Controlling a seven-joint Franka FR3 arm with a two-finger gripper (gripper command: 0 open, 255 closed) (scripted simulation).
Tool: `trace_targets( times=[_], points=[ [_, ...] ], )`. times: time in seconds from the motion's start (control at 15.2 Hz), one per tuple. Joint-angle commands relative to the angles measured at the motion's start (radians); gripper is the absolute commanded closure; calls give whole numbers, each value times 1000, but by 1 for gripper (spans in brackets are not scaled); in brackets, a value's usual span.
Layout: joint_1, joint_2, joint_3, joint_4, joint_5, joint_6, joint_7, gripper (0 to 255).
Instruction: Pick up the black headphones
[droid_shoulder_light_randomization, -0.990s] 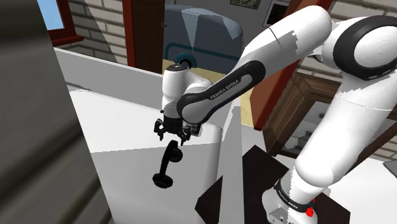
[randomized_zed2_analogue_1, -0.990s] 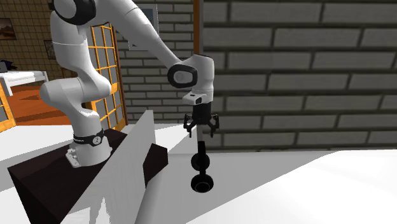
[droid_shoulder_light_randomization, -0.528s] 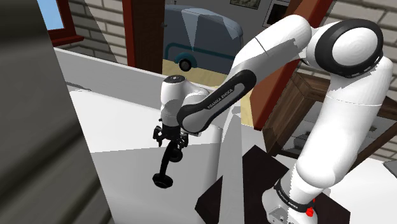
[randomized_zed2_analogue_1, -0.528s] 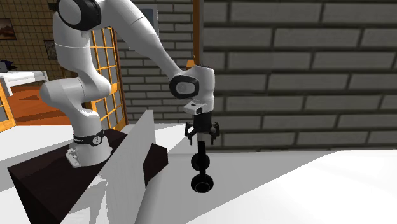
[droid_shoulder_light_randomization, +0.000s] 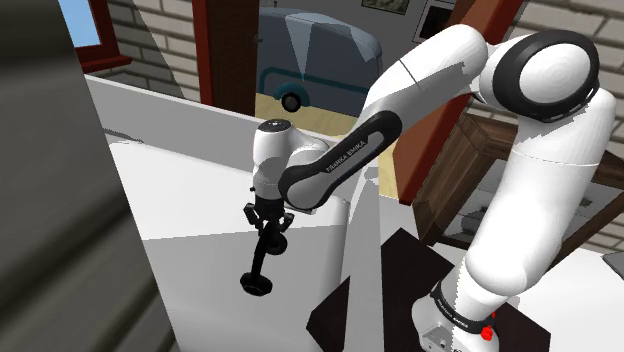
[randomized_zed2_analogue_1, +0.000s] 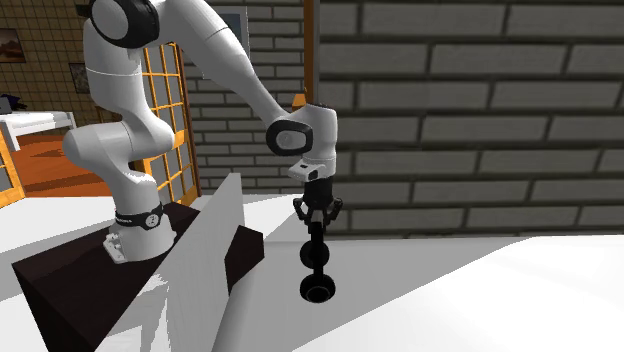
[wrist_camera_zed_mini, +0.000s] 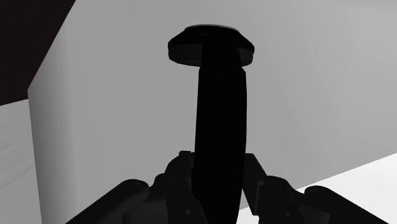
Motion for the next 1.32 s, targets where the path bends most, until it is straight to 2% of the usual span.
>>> trace_targets(
  times=[0.0, 0.13, 1.06, 1.25],
  points=[
    [0, 1, -1, 0, 0, 0, 0, 255],
    [2, 3, -1, 1, -2, 1, 3, 255],
    [-52, -165, 66, 33, 168, -157, -116, 255],
    [-54, -178, 68, 37, 180, -171, -125, 255]
  ],
)
